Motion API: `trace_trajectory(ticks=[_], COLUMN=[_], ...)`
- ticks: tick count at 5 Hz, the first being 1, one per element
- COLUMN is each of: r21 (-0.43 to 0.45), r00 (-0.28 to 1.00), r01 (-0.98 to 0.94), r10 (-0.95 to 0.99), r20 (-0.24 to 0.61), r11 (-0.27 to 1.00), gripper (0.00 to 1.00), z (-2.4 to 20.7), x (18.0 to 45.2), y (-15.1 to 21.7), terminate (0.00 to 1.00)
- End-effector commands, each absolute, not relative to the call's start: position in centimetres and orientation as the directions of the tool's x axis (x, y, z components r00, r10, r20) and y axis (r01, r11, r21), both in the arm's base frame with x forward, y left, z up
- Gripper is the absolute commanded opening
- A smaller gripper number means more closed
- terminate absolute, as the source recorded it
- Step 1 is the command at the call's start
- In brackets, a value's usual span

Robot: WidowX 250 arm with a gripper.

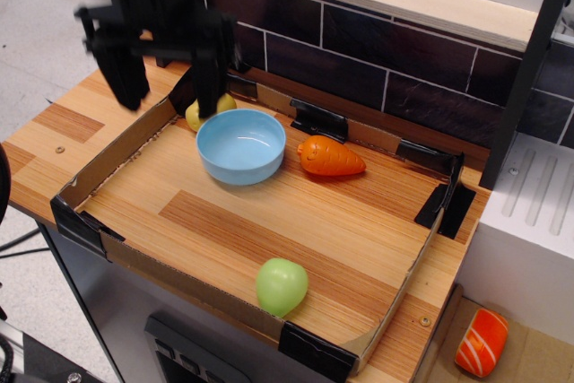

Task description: Put pear in bowl

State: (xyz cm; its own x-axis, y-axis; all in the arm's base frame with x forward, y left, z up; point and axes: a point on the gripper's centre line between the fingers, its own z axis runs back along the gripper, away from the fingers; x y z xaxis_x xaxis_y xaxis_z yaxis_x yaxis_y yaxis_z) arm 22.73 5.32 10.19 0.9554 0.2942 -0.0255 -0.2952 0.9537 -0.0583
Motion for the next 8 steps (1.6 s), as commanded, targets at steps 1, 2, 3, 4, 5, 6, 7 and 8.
trace_trajectory(ticks=[1, 2, 3, 4, 5, 6, 7, 8], r21=[-0.104, -0.083, -0.030, 0.002, 0.020, 0.038, 0.045, 0.078], r00=[0.995, 0.997, 0.998, 0.998, 0.999, 1.000, 0.998, 0.997], r01=[-0.084, -0.035, -0.005, -0.008, 0.003, 0.009, 0.055, 0.073], r10=[0.089, 0.040, 0.007, 0.008, -0.003, -0.010, -0.055, -0.075], r20=[0.041, 0.061, 0.061, 0.054, 0.036, 0.028, -0.006, 0.018], r11=[0.991, 0.996, 1.000, 1.000, 1.000, 0.999, 0.997, 0.994], gripper=[1.00, 1.00, 1.00, 1.00, 1.00, 1.00, 1.00, 1.00], z=[10.2, 9.1, 7.3, 5.6, 4.5, 3.4, 1.8, 0.8], x=[20.9, 20.4, 20.1, 20.1, 19.8, 19.2, 19.0, 19.2], y=[-0.9, -3.2, -4.3, -3.8, -3.7, -3.5, -4.1, -4.6], terminate=[0.00, 0.00, 0.00, 0.00, 0.00, 0.00, 0.00, 0.00])
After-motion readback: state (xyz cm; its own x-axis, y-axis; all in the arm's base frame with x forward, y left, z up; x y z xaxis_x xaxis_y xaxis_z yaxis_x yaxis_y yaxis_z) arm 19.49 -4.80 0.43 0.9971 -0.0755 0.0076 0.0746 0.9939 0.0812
